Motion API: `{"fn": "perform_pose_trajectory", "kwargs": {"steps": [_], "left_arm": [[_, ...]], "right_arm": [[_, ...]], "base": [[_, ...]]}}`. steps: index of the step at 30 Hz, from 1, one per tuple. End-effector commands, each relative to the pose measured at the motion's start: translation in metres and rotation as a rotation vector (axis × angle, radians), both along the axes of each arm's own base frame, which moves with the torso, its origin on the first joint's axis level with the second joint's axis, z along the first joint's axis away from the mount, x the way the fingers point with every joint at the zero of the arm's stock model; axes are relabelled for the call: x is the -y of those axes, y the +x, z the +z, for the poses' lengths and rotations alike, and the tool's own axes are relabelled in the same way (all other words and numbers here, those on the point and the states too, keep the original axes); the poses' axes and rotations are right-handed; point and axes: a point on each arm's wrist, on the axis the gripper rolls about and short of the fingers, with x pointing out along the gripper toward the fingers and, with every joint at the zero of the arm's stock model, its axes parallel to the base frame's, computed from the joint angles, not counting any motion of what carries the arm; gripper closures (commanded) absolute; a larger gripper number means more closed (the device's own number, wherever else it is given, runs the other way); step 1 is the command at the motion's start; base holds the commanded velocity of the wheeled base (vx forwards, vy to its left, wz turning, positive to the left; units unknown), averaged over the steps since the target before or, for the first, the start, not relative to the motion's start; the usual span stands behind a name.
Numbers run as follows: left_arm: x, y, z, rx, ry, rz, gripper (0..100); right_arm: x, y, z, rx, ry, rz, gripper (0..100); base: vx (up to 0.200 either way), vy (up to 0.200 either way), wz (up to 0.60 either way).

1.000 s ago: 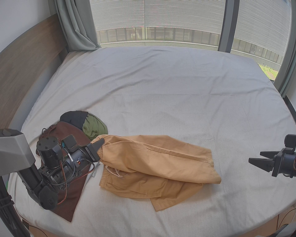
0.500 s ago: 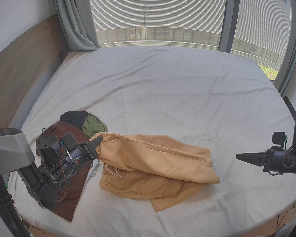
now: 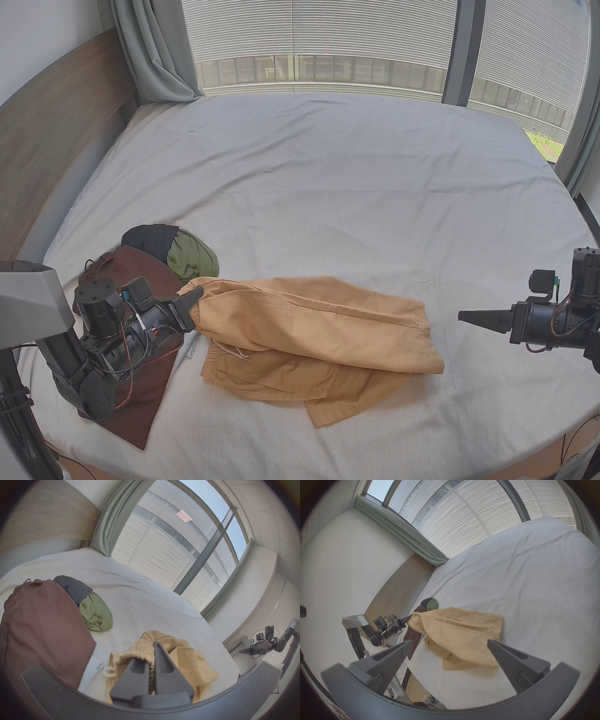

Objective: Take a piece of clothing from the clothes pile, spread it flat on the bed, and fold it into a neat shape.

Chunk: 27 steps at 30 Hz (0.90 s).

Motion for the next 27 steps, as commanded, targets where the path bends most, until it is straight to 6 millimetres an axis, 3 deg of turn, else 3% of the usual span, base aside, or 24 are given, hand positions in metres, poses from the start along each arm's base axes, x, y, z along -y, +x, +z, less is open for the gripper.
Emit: {"fn": "perform_pose_trajectory", "kwargs": {"steps": [1,13,27], "left_arm": [[-0.002,0.003,-0.011,-0.03,0.016,0.007,100],[-0.007,0.002,-0.011,-0.034,0.021,0.02,100],[-0.007,0.002,-0.01,-0.028,0.02,0.02,100]], "right_arm": [[-0.001,0.013,-0.022,-0.076,-0.008,-0.006,0],[-0.002,0.041,-0.058,-0.109,0.012,-0.028,0],[-0.001,0.06,-0.092,-0.15,0.029,-0.048,0]], "base": [[0.0,0.0,0.0],[0.0,0.0,0.0],[0.0,0.0,0.0]]}}
